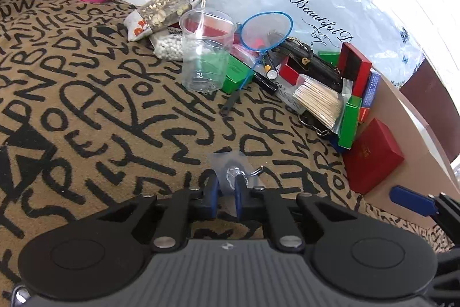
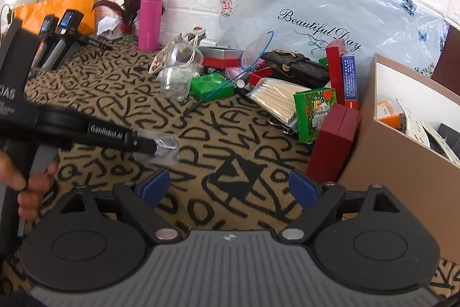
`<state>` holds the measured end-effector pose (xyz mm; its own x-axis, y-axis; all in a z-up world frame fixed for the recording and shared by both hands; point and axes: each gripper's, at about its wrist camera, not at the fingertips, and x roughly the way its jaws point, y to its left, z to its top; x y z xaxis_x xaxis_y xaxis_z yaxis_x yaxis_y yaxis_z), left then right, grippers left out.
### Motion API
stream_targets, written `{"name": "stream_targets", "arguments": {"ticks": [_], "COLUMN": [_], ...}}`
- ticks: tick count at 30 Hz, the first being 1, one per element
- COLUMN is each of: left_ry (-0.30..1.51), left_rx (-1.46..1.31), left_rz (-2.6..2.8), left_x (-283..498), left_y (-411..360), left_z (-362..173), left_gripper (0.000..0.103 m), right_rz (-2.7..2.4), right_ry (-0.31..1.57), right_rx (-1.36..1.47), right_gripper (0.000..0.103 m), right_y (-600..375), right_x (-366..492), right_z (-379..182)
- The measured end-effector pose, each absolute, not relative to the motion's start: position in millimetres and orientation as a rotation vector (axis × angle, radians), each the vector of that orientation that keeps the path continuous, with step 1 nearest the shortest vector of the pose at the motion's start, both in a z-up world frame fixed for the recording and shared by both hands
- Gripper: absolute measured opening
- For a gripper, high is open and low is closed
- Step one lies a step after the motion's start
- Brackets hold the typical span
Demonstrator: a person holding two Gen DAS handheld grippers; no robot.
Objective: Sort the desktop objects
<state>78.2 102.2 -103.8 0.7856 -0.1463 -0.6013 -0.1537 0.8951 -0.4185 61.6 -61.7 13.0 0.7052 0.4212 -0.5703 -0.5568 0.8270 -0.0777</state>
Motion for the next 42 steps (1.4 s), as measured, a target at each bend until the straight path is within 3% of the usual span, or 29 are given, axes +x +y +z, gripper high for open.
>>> {"name": "stream_targets", "arguments": {"ticks": [6,8,9,21,32,34,40,42], "left_ry": [0.656,0.656,0.651,0.555,0.559,0.563,0.55,0.546], "left_rx": [-0.487,-0.495,-0.503,-0.519,-0.528,-0.531,-0.53,-0.519], "left_rz": [-0.025,-0.034,-0.037,0.016,0.0,0.005,0.015,0.015], "left_x": [85,87,86,80,85,85,80,78], "left_y": [103,105,106,136,142,143,144,141], "left_z": [-107,-106,-105,-87,-93,-94,-89,-85], "left_gripper": [0.01,0.005,0.0,0.0,0.0,0.0,0.0,0.0], "right_rz": [0.548,0.552,0.554,0.597,0.6,0.596,0.639,0.661], "right_ry": [0.55,0.55,0.554,0.61,0.62,0.613,0.64,0.636], "right_rx": [-0.207,-0.182,-0.172,-0.18,-0.157,-0.166,-0.091,-0.051], "right_gripper": [0.084,0.081,0.078,0.039,0.031,0.018,0.001,0.0], "right_y": [-51,-44,-40,28,57,60,40,27], "right_x": [82,93,99,168,203,208,199,190], "right_z": [14,13,14,-10,-30,-32,-19,-12]}}
